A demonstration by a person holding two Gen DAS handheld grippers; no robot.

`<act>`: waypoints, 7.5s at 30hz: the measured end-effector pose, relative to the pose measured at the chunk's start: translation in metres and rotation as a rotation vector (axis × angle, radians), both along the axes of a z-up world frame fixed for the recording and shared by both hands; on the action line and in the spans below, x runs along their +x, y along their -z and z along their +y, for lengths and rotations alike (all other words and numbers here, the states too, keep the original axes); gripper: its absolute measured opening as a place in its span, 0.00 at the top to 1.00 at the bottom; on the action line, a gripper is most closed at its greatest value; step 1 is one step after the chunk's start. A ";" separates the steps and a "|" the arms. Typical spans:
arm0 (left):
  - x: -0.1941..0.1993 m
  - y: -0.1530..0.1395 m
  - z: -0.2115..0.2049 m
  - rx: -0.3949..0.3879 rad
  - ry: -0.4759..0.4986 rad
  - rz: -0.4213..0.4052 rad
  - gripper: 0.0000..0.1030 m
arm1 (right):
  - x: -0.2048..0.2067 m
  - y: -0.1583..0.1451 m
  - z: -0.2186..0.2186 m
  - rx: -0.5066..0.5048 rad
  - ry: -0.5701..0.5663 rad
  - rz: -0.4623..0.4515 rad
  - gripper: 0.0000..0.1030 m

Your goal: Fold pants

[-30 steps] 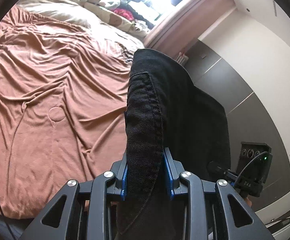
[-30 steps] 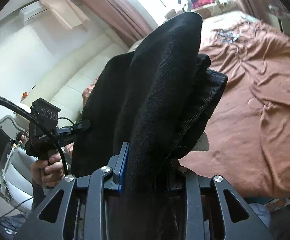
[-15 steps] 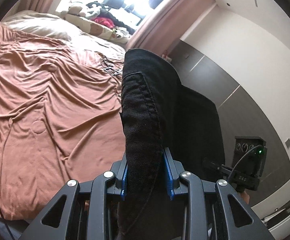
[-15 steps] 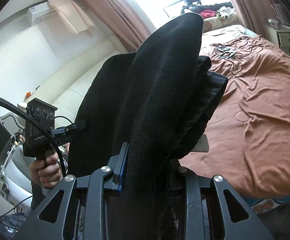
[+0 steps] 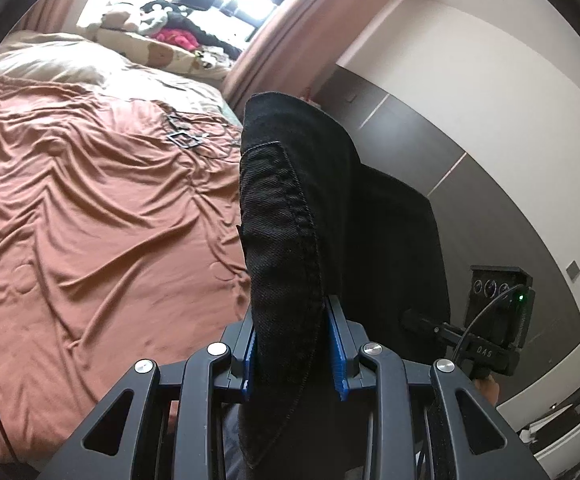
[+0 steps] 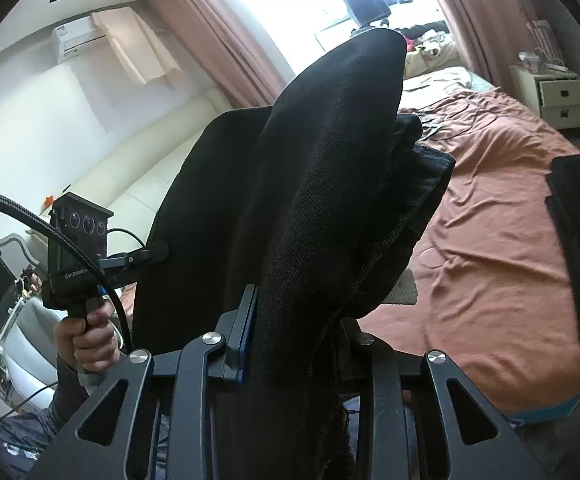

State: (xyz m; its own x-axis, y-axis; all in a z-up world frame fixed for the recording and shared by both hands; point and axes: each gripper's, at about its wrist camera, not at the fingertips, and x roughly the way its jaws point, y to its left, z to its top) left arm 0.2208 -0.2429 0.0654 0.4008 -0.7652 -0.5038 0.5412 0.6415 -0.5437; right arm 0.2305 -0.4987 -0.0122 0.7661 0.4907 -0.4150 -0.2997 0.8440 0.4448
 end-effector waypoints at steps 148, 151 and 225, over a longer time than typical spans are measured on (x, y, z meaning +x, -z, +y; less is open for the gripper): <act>0.140 0.137 -0.430 0.122 0.284 0.312 0.53 | -0.208 -0.090 0.027 -0.457 0.584 0.630 0.83; 0.129 0.126 -0.424 0.129 0.291 0.281 0.53 | -0.218 -0.103 0.033 -0.440 0.608 0.608 0.83; -0.157 -0.044 0.027 0.120 -0.035 -0.448 0.00 | -0.478 -0.163 0.459 -0.485 0.681 0.038 0.00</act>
